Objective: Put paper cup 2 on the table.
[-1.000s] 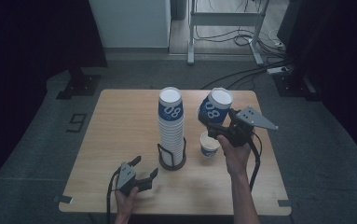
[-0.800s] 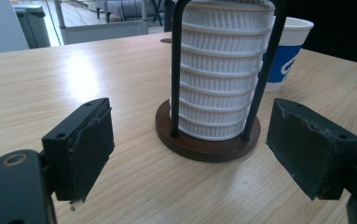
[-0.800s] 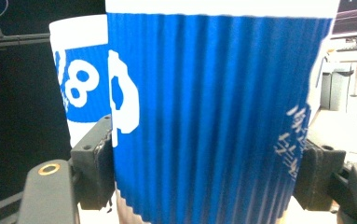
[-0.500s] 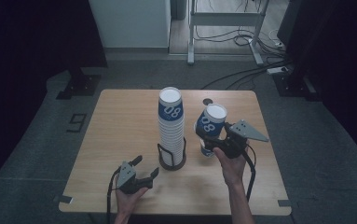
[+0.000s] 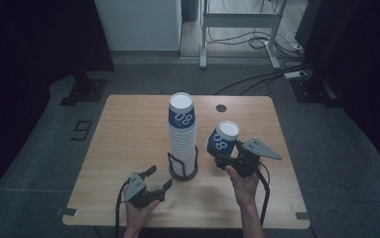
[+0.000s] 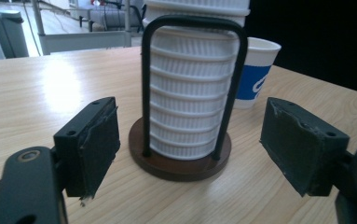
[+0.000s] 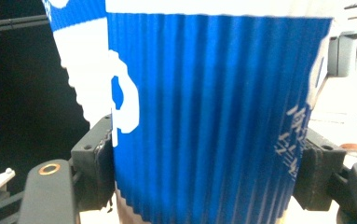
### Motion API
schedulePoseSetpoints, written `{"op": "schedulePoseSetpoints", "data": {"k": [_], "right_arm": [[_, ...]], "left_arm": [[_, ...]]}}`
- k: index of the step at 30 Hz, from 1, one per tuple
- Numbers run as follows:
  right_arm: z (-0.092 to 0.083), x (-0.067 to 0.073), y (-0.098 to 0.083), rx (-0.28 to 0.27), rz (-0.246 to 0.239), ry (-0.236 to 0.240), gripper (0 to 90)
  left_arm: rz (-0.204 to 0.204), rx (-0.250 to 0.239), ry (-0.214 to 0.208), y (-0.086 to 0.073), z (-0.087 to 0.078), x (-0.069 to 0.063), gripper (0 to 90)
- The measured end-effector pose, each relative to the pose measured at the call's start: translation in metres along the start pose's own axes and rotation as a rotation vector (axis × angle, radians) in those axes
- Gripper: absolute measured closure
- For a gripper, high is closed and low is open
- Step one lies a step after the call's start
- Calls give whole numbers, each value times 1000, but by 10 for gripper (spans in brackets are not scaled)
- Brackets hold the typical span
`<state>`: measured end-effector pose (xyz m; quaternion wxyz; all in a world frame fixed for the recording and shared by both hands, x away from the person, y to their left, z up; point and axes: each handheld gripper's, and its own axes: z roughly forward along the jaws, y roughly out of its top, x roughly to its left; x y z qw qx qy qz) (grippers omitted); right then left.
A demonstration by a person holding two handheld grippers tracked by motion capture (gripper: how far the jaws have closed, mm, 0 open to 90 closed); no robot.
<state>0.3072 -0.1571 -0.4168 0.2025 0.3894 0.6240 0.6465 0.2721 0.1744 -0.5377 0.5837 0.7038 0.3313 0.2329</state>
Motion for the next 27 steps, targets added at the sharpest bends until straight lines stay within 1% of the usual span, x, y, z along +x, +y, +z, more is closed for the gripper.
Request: {"op": "schedulePoseSetpoints", "data": {"k": [2, 4, 7, 10, 11, 13, 18, 20, 21, 23, 27], "right_arm": [[0, 1, -5, -3, 16, 11, 232], [0, 2, -9, -4, 22, 15, 232], [0, 5, -15, 4, 32, 20, 232], [0, 7, -22, 10, 38, 24, 232], [0, 7, -25, 17, 40, 22, 232], [1, 7, -30, 20, 48, 23, 232], [-1, 8, -36, 28, 45, 17, 232], [-1, 10, -39, 31, 37, 15, 232], [-2, 11, -40, 33, 40, 19, 232], [-3, 12, -44, 33, 42, 21, 232], [-4, 14, -51, 29, 59, 25, 231]], "left_arm": [[3, -1, -7, 0, 1, -2, 205], [4, -6, -13, 0, 1, -3, 190], [19, -7, -19, 1, 1, -5, 194], [17, 1, -32, 0, 1, -7, 205], [16, 0, -41, 0, 1, -8, 208], [13, -5, -45, 0, 2, -9, 219], [8, -13, -65, 0, 2, -11, 229], [13, -16, -75, 0, 2, -12, 243], [15, -18, -78, 0, 2, -13, 261], [9, -24, -80, 0, 3, -14, 252], [19, -24, -86, 0, 5, -15, 264]]}}
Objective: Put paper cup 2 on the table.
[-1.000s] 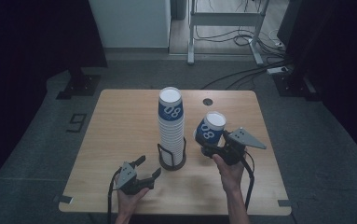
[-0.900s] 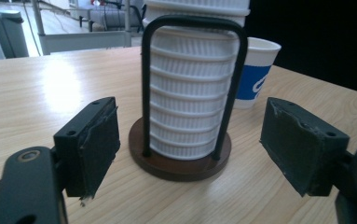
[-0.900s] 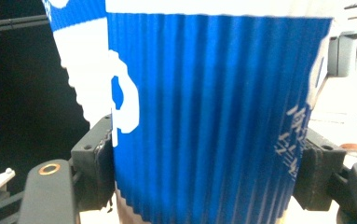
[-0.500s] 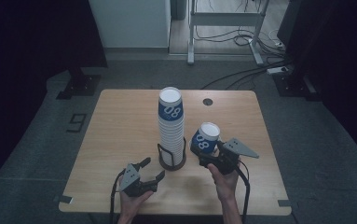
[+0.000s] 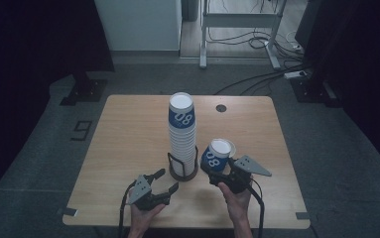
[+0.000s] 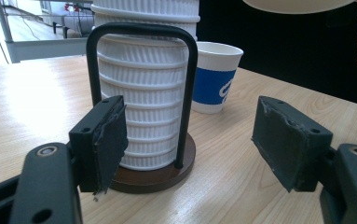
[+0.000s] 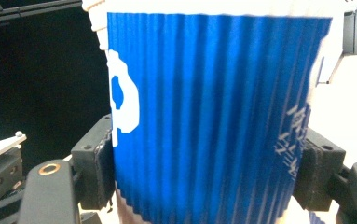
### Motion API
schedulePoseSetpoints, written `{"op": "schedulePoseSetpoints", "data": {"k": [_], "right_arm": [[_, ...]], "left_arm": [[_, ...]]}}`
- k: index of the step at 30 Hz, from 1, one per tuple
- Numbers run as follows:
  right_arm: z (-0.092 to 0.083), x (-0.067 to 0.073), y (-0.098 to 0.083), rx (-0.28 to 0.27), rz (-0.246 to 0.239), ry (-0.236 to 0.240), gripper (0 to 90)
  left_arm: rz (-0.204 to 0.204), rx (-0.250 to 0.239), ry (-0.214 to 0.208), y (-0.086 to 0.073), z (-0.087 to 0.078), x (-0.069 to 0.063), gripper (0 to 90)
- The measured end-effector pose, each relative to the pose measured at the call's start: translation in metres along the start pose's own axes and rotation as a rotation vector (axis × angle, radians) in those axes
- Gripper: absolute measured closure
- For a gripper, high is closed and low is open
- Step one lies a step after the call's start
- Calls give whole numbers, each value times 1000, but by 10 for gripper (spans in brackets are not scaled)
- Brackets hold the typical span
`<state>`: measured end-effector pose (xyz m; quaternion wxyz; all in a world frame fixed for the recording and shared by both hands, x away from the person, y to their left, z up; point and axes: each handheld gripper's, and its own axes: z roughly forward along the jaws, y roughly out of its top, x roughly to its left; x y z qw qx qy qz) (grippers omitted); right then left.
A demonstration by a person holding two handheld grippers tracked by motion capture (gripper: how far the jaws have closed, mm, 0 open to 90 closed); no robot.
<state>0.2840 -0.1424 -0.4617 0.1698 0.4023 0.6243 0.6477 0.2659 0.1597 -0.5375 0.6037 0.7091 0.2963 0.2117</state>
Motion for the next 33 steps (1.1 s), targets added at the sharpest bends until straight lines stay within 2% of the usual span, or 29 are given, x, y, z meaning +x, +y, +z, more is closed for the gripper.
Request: {"op": "schedulePoseSetpoints", "data": {"k": [7, 14, 18, 20, 24, 29, 33], "right_arm": [[2, 2, -18, 4, 38, 8, 230], [4, 7, -28, 4, 60, 31, 230], [4, 12, -32, 5, 78, 45, 230], [3, 13, -34, -2, 88, 54, 231], [1, 14, -36, -19, 129, 77, 231], [0, 13, -42, -39, 220, 125, 232], [2, 15, -46, -38, 251, 141, 232]], "left_arm": [[17, 6, -27, -1, 4, -3, 299], [29, -31, -56, 1, 7, -8, 353], [14, -47, -95, 2, 10, -10, 392], [19, -46, -110, 3, 12, -12, 398], [27, -56, -117, 4, 14, -15, 406], [30, -63, -123, 3, 17, -18, 411], [33, -63, -116, 3, 18, -21, 422]]}}
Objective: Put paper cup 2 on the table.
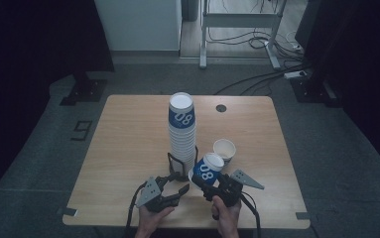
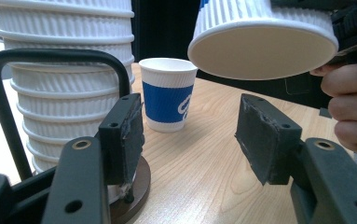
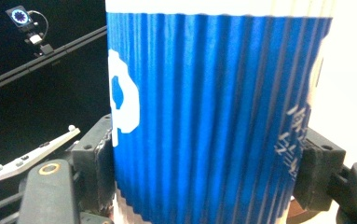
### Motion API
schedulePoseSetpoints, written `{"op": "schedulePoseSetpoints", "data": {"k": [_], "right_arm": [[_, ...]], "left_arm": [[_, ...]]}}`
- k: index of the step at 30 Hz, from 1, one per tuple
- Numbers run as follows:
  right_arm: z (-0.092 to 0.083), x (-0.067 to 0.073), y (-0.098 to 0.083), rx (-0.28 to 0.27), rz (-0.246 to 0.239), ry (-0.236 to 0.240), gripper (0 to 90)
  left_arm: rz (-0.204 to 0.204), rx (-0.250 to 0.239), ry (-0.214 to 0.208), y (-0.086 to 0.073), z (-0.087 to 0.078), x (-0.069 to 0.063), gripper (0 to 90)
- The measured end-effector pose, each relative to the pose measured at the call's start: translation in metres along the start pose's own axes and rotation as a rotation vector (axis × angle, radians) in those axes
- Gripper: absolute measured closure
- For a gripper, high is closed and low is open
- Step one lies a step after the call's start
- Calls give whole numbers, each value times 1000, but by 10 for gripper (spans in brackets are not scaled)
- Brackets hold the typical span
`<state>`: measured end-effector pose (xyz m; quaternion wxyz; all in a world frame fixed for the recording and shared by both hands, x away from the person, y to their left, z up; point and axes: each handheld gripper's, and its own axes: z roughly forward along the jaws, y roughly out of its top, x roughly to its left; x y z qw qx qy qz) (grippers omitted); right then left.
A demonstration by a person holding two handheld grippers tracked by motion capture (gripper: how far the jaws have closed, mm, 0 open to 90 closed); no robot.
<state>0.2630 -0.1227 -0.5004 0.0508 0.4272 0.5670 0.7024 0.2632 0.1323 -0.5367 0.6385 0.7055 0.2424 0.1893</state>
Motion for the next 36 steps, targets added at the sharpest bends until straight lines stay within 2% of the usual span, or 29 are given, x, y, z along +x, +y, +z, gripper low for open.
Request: {"op": "schedulePoseSetpoints", "data": {"k": [5, 8, 12, 16, 18, 22, 28, 32, 34, 36], "right_arm": [[3, 0, -6, -8, 58, 28, 232], [4, -1, -10, -6, 97, 35, 232], [5, -1, -14, 7, 126, 56, 232], [7, 2, -17, 19, 135, 66, 232], [8, 3, -17, 27, 112, 57, 232], [10, 5, -19, 43, 116, 66, 231], [13, 6, -21, 68, 134, 86, 231], [14, 5, -21, 87, 151, 100, 231], [15, 5, -20, 97, 163, 108, 228], [14, 5, -19, 112, 155, 102, 219]], "left_arm": [[15, -23, 29, 0, 1, -2, 466], [10, -38, 26, -1, 2, -3, 478], [15, -71, 32, 0, 5, -6, 528], [16, -86, 38, 3, 8, -7, 543], [24, -94, 48, 4, 9, -9, 564], [35, -102, 60, 5, 13, -10, 606], [24, -128, 69, 8, 19, -13, 636], [21, -134, 78, 11, 22, -14, 675], [33, -126, 93, 11, 22, -14, 707], [35, -118, 80, 10, 22, -14, 739]]}}
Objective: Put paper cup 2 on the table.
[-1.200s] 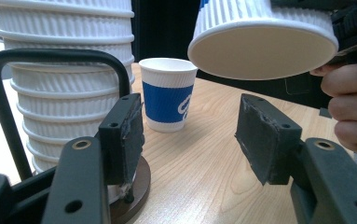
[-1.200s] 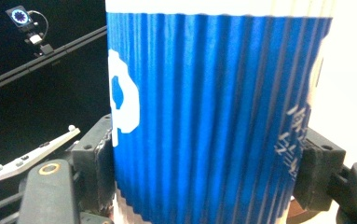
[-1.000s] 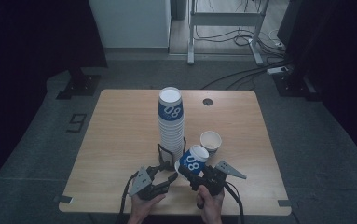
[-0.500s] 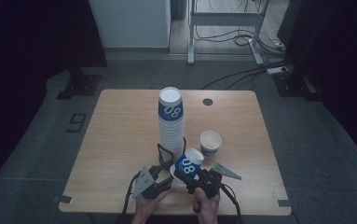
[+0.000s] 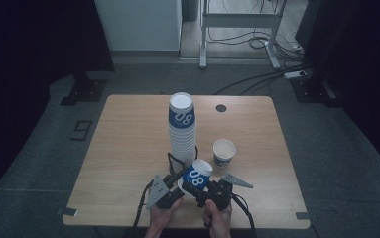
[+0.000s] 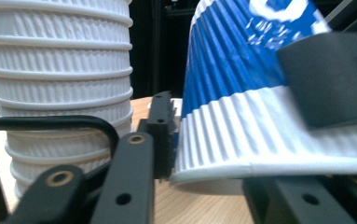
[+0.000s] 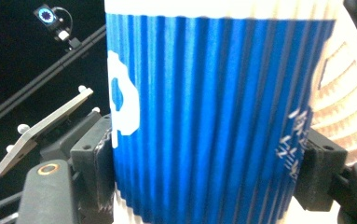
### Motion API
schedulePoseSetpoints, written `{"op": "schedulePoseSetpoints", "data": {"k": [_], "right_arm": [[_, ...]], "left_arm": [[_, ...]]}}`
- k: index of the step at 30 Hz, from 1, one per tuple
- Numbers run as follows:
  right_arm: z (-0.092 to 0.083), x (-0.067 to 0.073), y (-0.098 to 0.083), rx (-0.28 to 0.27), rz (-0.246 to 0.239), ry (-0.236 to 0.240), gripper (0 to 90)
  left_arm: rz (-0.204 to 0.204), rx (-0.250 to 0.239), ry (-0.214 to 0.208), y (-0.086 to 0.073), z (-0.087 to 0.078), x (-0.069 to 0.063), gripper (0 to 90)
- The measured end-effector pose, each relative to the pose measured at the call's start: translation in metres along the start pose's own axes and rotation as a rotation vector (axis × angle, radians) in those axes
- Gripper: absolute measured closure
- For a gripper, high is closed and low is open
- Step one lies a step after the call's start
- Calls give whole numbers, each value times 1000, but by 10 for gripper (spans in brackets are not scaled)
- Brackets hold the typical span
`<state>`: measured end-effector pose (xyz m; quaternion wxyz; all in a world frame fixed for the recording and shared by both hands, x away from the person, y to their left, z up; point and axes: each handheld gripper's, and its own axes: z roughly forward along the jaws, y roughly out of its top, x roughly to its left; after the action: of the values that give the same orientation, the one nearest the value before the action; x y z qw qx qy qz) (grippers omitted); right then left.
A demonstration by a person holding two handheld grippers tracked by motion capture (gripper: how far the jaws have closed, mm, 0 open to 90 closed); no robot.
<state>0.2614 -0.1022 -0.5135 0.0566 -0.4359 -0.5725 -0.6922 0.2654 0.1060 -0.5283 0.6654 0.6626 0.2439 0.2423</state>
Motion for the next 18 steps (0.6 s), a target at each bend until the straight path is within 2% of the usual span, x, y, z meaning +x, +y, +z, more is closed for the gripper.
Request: {"op": "schedulePoseSetpoints", "data": {"k": [3, 7, 9, 12, 14, 18], "right_arm": [[0, -1, 1, 10, 8, 8, 192], [2, -1, 0, 23, -29, 4, 136], [2, 0, 0, 15, -59, -12, 127], [1, -1, 2, 4, -79, -13, 121], [0, 0, 5, -6, -99, -31, 120], [-3, -3, 9, -14, -114, -41, 115]], "left_arm": [[-2, 3, -3, -1, 0, 0, 783], [-9, 23, -12, 0, -1, 1, 815], [-11, 44, -18, 1, -2, 2, 820], [-16, 69, -29, 2, -3, 3, 825], [-23, 91, -41, 3, -3, 3, 826], [-25, 134, -67, 3, -4, 5, 828]]}}
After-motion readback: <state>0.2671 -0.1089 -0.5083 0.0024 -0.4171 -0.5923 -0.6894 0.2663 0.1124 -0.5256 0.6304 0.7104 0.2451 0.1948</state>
